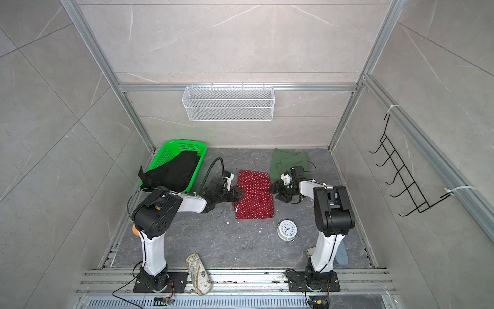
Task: Fold and stack skirts
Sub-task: Pick up the skirt from the center of the table.
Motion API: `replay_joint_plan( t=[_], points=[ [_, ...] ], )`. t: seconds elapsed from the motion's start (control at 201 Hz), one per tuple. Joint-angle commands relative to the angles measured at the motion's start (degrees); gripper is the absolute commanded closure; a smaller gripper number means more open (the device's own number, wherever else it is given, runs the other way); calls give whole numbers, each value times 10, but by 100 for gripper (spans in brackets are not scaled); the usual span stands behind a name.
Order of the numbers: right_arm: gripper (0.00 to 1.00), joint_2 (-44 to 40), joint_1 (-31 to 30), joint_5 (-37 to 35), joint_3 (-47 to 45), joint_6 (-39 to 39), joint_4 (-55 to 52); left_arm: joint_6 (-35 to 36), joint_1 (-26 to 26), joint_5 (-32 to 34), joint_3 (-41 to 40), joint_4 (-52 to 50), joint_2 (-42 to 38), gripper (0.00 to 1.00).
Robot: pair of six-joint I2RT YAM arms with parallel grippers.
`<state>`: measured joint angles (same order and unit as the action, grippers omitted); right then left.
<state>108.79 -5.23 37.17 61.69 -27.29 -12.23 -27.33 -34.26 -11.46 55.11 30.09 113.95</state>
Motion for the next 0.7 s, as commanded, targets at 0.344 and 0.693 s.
replay_joint_plan(
  t=[0.344,0.693],
  points=[
    [34,90,-71,-8,14,-41,36,-19,0,-3,-9,-22,31,22],
    [52,123,-99,-15,43,-65,45,-25,1,-8,-11,-20,38,22]
  ],
)
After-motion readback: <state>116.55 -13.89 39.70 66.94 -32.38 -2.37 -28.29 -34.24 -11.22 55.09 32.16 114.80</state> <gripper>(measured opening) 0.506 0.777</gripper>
